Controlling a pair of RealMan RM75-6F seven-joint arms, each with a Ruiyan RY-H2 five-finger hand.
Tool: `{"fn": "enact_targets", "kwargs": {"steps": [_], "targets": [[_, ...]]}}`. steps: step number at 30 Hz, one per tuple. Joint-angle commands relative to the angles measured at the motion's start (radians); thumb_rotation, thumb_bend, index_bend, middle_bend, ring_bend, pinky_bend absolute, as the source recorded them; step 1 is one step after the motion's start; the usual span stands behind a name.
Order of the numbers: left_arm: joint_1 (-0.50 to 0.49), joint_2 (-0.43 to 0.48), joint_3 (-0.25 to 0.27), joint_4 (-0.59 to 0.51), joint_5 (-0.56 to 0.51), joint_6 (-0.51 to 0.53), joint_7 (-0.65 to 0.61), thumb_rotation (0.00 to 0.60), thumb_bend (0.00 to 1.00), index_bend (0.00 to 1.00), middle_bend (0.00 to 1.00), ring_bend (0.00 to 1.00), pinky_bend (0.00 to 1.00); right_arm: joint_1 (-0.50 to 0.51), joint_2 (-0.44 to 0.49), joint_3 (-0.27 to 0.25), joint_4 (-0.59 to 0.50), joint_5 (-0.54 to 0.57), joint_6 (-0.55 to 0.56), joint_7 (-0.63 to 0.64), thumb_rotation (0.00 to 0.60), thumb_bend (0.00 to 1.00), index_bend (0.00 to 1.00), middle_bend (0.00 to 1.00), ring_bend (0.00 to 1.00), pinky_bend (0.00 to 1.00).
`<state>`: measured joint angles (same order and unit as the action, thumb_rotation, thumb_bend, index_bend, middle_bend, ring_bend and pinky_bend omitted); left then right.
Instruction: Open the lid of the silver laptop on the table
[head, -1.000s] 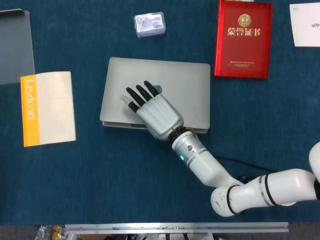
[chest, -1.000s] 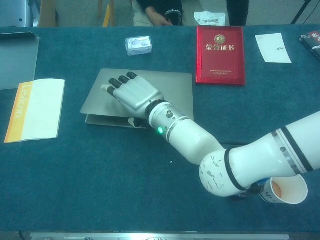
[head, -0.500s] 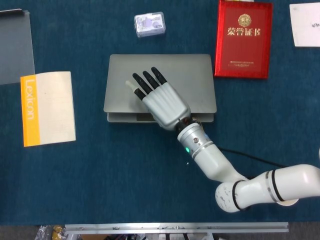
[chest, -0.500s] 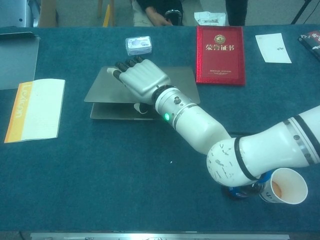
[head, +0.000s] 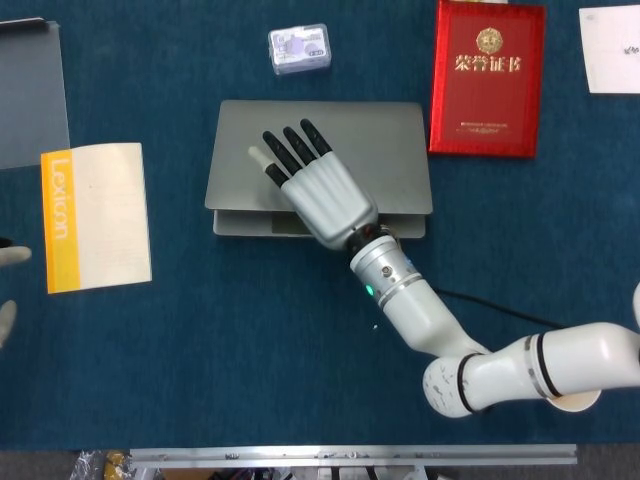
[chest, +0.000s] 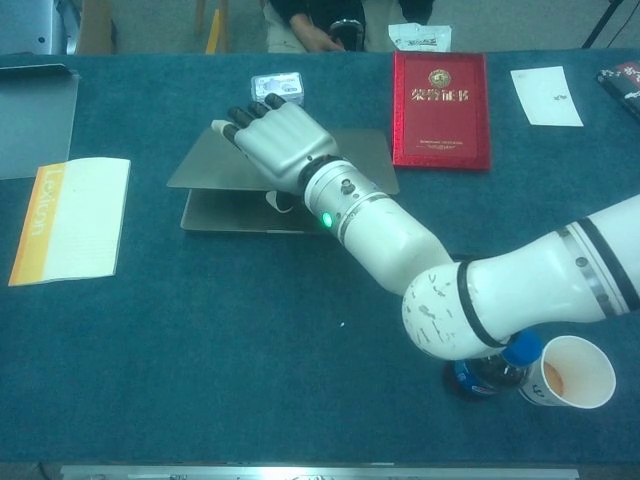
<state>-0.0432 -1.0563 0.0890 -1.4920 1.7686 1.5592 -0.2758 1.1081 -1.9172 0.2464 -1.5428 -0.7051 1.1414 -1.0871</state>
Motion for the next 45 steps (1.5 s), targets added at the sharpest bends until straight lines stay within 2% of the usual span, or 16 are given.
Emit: {"fn": "enact_targets", "kwargs": {"steps": [1,10,15,18,21,24,29,45], "targets": [[-0.048,0.019,0.014,-0.007,0.048,-0.044,-0.013,0.600,0.42,0.27,0.24,0.16,0.10,0.005,-0.001,0.003,0.003,0.002,0.003,-0.006,0.600,0.30,0.00,0.03,0.00,0.01],[-0.202,0.037,0.045,-0.019,0.150,-0.196,-0.076,0.600,0.42,0.27,0.20,0.16,0.10,0.023,-0.004,0.014,0.017,0.013,0.012,-0.024,0.600,0.30,0.00,0.03,0.00,0.01],[-0.286,0.032,0.062,-0.014,0.177,-0.280,-0.143,0.600,0.42,0.22,0.15,0.15,0.10,0.029,-0.004,0.017,0.023,0.016,0.016,-0.029,0.600,0.30,0.00,0.03,0.00,0.01],[-0.326,0.031,0.070,-0.013,0.183,-0.327,-0.156,0.600,0.42,0.20,0.13,0.10,0.07,0.032,-0.006,0.016,0.027,0.017,0.017,-0.031,0.600,0.30,0.00,0.03,0.00,0.01],[-0.363,0.029,0.078,-0.018,0.182,-0.375,-0.160,0.587,0.42,0.16,0.11,0.07,0.06,0.035,-0.008,0.015,0.033,0.015,0.020,-0.034,0.600,0.30,0.00,0.03,0.00,0.01],[-0.394,0.019,0.082,-0.022,0.180,-0.415,-0.154,0.544,0.42,0.14,0.08,0.03,0.05,0.038,-0.010,0.016,0.035,0.016,0.020,-0.035,0.600,0.30,0.00,0.03,0.00,0.01],[-0.442,-0.003,0.086,-0.030,0.169,-0.472,-0.146,0.513,0.42,0.11,0.05,0.02,0.04,0.043,-0.014,0.019,0.041,0.020,0.021,-0.038,0.600,0.30,0.00,0.03,0.00,0.01],[-0.563,-0.107,0.066,-0.004,0.081,-0.622,-0.114,0.492,0.42,0.09,0.03,0.01,0.04,0.053,-0.018,0.023,0.052,0.027,0.029,-0.050,0.600,0.30,0.00,0.03,0.00,0.01]]}}
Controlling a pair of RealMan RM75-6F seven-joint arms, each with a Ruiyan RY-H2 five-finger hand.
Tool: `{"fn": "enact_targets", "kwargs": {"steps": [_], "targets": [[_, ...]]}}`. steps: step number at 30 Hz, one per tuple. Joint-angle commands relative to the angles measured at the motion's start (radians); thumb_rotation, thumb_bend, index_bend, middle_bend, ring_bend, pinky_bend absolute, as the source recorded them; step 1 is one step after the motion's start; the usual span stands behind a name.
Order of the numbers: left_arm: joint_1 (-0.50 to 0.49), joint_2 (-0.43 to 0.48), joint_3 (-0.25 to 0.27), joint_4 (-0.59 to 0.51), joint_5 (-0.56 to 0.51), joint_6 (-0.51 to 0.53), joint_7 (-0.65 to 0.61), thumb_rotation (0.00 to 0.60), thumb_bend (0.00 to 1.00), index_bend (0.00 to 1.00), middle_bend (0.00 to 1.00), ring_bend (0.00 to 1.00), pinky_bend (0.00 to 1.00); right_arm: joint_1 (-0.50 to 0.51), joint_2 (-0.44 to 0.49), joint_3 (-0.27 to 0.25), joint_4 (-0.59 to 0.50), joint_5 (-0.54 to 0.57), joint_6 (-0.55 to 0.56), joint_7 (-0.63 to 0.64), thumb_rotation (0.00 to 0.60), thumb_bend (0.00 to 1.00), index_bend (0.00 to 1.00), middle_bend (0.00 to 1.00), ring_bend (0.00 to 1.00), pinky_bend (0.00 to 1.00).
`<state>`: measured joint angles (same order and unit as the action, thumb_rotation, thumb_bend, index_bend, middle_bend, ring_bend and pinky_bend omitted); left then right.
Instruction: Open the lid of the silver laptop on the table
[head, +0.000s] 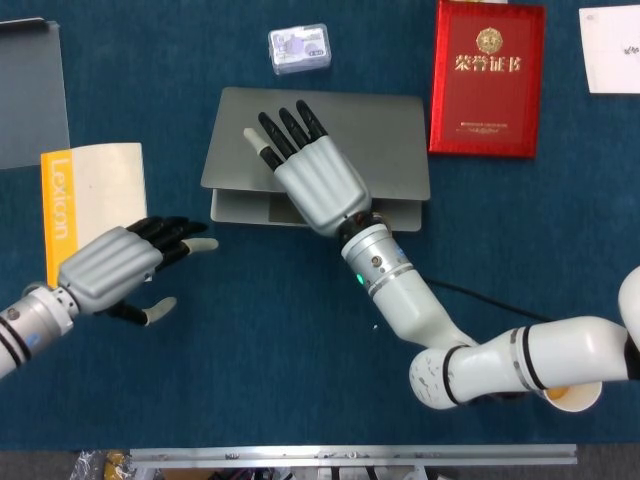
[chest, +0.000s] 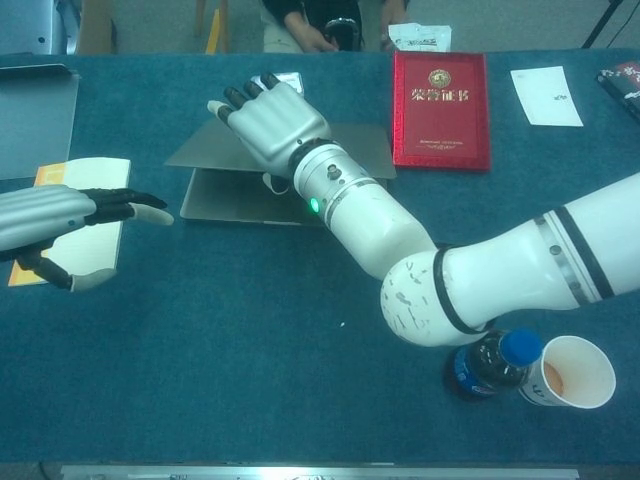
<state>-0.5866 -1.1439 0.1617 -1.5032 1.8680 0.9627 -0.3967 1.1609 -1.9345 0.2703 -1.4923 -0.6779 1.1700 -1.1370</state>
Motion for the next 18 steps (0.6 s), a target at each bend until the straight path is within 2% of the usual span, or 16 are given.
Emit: {"fn": "enact_targets", "kwargs": {"steps": [1,18], "targets": [[-0.027,-0.026,-0.008,0.009,-0.024,-0.036,0.009,0.491,0.42,0.09,0.03,0.01,0.04,0.001,-0.001,-0.001,0.002,0.000,0.000,0.000,0.600,0.30,0.00,0.03,0.00,0.01],[-0.119,-0.143,-0.031,0.067,-0.129,-0.157,0.037,0.489,0.42,0.09,0.03,0.01,0.04,0.003,-0.001,-0.003,0.004,-0.001,0.000,0.000,0.600,0.30,0.00,0.03,0.00,0.01]]}}
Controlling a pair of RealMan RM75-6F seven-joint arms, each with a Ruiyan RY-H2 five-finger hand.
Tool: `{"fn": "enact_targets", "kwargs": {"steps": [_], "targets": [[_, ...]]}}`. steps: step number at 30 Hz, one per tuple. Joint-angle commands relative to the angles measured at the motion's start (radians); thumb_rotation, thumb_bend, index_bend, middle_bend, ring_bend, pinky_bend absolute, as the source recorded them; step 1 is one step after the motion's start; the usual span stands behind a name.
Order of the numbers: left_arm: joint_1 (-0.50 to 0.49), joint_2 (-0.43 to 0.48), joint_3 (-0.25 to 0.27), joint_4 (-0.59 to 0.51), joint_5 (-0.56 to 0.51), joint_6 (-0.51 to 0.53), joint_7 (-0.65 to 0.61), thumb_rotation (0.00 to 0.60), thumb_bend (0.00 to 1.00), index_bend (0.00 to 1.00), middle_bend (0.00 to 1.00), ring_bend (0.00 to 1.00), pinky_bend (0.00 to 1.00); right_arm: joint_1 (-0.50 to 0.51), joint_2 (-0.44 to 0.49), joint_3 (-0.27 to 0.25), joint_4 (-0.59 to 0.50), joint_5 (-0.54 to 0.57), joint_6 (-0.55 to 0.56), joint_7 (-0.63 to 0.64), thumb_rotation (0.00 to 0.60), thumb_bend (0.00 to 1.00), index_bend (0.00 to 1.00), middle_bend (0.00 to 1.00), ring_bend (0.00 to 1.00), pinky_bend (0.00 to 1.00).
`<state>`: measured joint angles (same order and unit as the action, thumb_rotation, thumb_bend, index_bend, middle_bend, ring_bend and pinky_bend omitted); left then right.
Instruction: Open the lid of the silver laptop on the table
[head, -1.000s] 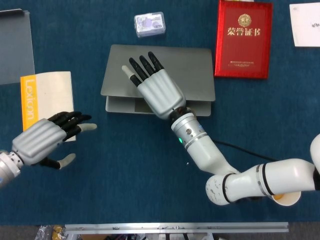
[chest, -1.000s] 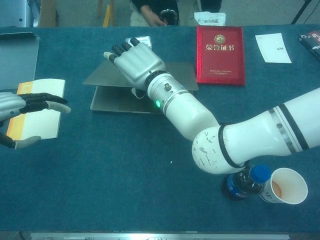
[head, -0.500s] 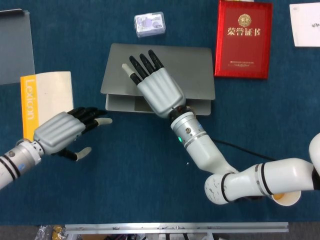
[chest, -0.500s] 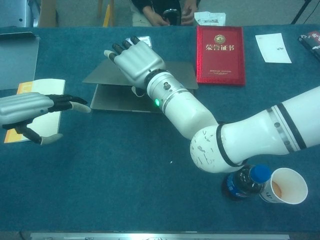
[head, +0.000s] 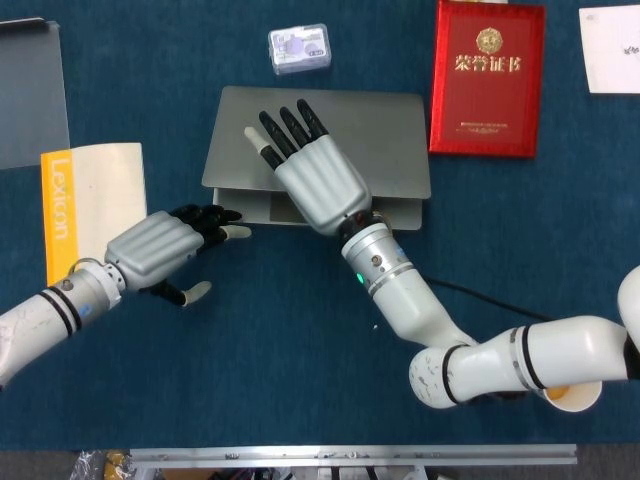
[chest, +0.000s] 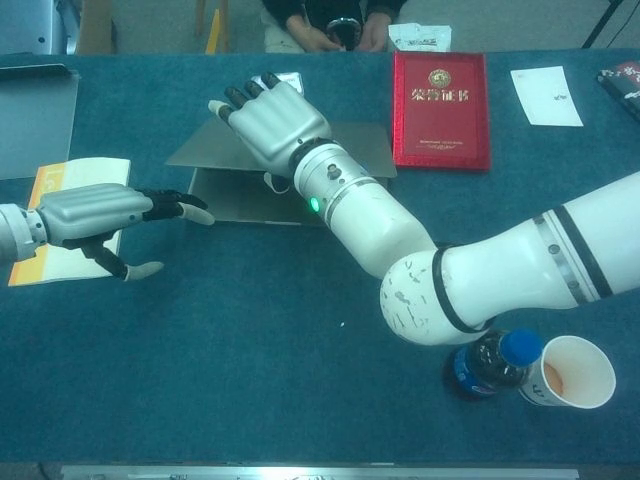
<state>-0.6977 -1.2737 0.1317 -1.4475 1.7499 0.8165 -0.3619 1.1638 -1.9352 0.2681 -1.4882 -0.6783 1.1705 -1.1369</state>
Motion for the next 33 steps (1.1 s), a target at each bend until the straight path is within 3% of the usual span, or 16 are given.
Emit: {"fn": "enact_targets", "kwargs": {"steps": [1,10,33], "targets": [[-0.010,-0.023,-0.003,0.020,-0.020,-0.016,0.005,0.489,0.42,0.09,0.03,0.01,0.04,0.001,-0.001,0.000,-0.001,0.000,0.000,0.001,0.600,0.30,0.00,0.03,0.00,0.01],[-0.028,-0.074,0.001,0.075,-0.061,-0.038,-0.023,0.490,0.42,0.09,0.03,0.01,0.04,0.001,0.003,0.001,-0.004,-0.001,-0.002,0.004,0.600,0.30,0.00,0.03,0.00,0.01],[-0.038,-0.093,0.034,0.091,-0.081,-0.026,-0.025,0.486,0.42,0.09,0.03,0.01,0.04,0.000,0.001,-0.007,0.017,-0.003,-0.006,0.005,0.600,0.31,0.00,0.03,0.00,0.01]]}}
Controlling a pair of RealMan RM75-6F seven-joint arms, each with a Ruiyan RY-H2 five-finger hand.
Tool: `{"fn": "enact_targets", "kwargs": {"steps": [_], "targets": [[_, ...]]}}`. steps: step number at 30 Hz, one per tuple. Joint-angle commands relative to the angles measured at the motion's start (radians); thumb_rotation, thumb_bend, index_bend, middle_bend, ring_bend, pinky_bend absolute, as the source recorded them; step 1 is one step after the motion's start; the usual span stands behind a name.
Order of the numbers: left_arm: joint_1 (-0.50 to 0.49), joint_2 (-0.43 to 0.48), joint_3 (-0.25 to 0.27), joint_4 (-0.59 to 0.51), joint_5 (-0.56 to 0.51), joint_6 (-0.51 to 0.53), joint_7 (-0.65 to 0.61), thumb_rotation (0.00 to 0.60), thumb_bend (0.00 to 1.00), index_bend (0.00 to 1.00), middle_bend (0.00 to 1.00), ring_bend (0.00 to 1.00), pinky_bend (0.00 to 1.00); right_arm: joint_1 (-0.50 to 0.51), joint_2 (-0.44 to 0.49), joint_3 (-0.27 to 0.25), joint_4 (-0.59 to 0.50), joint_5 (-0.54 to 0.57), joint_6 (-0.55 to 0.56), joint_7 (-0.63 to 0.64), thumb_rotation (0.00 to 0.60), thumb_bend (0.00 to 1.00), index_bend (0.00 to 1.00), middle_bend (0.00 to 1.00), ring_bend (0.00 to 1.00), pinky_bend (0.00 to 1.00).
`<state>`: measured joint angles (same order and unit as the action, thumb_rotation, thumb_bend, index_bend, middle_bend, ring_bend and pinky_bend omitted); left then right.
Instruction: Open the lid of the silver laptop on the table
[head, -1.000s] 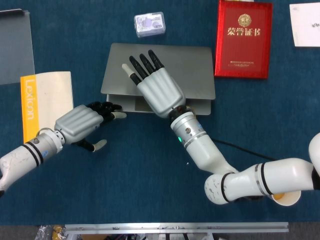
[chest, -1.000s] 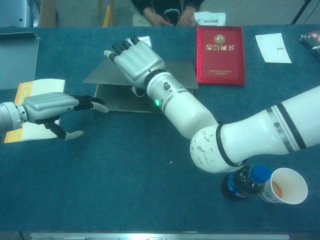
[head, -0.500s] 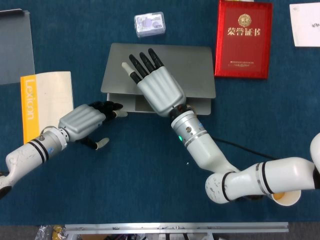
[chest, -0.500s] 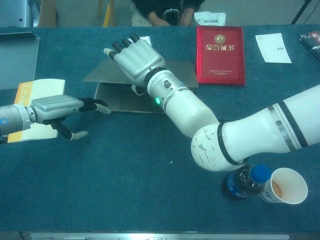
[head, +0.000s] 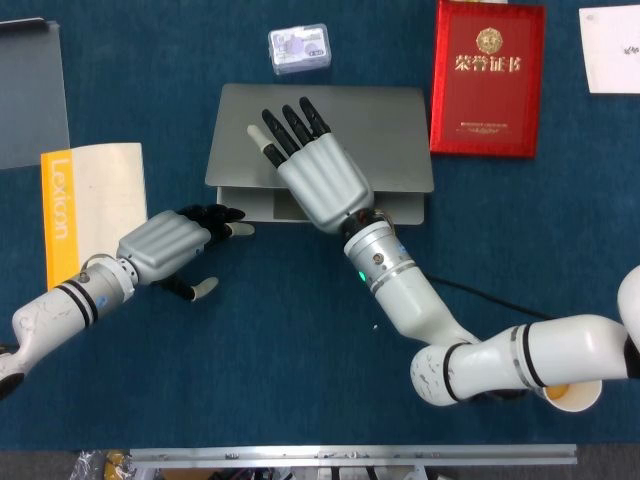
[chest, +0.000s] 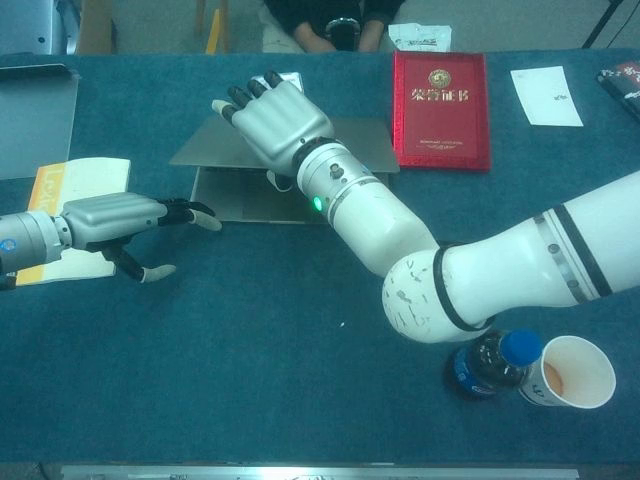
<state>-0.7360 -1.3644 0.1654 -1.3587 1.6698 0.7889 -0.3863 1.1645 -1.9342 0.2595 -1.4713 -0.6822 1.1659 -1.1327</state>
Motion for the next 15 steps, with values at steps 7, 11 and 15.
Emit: {"fn": "enact_targets", "kwargs": {"steps": [7,11,15], "targets": [[-0.008,-0.010,0.009,0.010,0.000,0.001,-0.011,0.485,0.42,0.09,0.03,0.01,0.04,0.001,-0.001,0.004,-0.002,-0.005,0.004,0.000,0.600,0.31,0.00,0.03,0.00,0.01],[-0.009,-0.009,0.013,0.009,-0.002,0.002,-0.011,0.484,0.42,0.09,0.03,0.01,0.04,0.001,0.004,0.009,-0.002,-0.007,0.008,-0.001,0.600,0.31,0.00,0.03,0.00,0.01],[-0.010,-0.009,0.016,0.009,-0.005,0.001,-0.009,0.477,0.42,0.09,0.03,0.01,0.04,0.001,0.010,0.013,-0.003,-0.008,0.012,-0.005,0.600,0.31,0.00,0.03,0.00,0.01]]}}
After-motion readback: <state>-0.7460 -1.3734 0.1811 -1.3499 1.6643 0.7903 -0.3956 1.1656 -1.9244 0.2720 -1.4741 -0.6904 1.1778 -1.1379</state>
